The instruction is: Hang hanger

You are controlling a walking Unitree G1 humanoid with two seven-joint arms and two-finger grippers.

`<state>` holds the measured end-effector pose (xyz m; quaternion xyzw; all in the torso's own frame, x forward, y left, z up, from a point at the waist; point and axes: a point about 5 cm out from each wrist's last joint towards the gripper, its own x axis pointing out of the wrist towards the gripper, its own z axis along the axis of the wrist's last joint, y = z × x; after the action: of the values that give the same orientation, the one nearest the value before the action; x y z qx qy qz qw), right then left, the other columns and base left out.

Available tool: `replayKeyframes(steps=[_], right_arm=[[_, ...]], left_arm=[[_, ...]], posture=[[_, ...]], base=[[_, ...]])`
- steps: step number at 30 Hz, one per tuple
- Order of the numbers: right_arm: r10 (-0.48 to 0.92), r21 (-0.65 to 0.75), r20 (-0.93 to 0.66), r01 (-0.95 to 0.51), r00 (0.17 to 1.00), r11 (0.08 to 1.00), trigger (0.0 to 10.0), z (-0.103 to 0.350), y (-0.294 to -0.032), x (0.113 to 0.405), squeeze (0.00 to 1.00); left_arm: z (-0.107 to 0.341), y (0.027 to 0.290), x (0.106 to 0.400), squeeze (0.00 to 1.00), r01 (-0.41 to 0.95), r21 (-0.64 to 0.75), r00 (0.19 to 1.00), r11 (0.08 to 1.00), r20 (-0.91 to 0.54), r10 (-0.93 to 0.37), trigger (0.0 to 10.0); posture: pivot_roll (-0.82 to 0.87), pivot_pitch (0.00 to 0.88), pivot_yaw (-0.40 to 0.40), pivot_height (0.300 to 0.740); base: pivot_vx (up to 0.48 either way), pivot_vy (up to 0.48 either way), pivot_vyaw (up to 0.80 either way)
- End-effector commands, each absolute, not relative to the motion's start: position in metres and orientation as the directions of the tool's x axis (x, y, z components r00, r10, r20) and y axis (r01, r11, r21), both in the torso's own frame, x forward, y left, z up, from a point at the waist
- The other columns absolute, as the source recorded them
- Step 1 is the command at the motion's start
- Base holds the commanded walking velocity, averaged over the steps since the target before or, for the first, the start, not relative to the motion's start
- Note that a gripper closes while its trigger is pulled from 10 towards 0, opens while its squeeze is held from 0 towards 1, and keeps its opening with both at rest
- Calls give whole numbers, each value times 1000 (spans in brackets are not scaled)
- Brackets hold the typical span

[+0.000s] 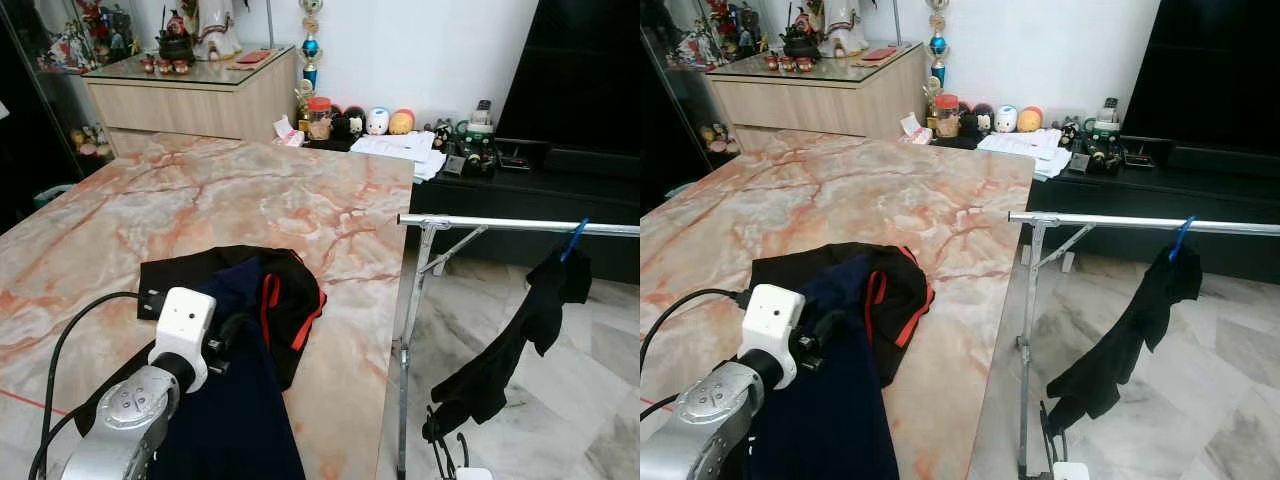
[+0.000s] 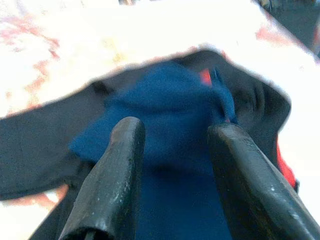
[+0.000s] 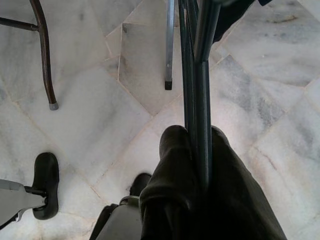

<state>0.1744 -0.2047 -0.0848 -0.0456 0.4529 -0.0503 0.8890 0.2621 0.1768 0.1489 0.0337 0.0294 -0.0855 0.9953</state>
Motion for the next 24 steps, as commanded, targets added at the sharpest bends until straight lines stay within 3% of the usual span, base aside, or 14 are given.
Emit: replayKeyframes(steps=[1,8,11,20,24], right_arm=[[-127,-127,-799,41,588,991,10000,-84,-203,176,0],[-132,-124,-796,55,591,991,10000,-83,-204,178,0],[-135,-121,-792,63,596,991,10000,-83,-204,179,0],[-161,-123,-799,106,580,987,10000,-83,-210,178,0],[-166,-119,-799,118,578,986,10000,-82,-211,178,0]], left_arm=[[160,179,262,0,120,63,992,991,15,-121,10000],[165,175,265,0,114,-2,991,993,71,-114,10000],[166,175,265,0,115,40,990,993,78,-118,10000],[164,181,267,0,92,62,992,994,79,-97,10000],[165,181,267,0,92,66,992,994,86,-97,10000]], posture=[[147,13,11,740],[135,12,16,740],[135,11,17,740],[140,11,16,740],[140,11,16,740]], base=[[0,0,0],[0,0,0],[0,0,0],[0,-463,0],[0,-480,-684]])
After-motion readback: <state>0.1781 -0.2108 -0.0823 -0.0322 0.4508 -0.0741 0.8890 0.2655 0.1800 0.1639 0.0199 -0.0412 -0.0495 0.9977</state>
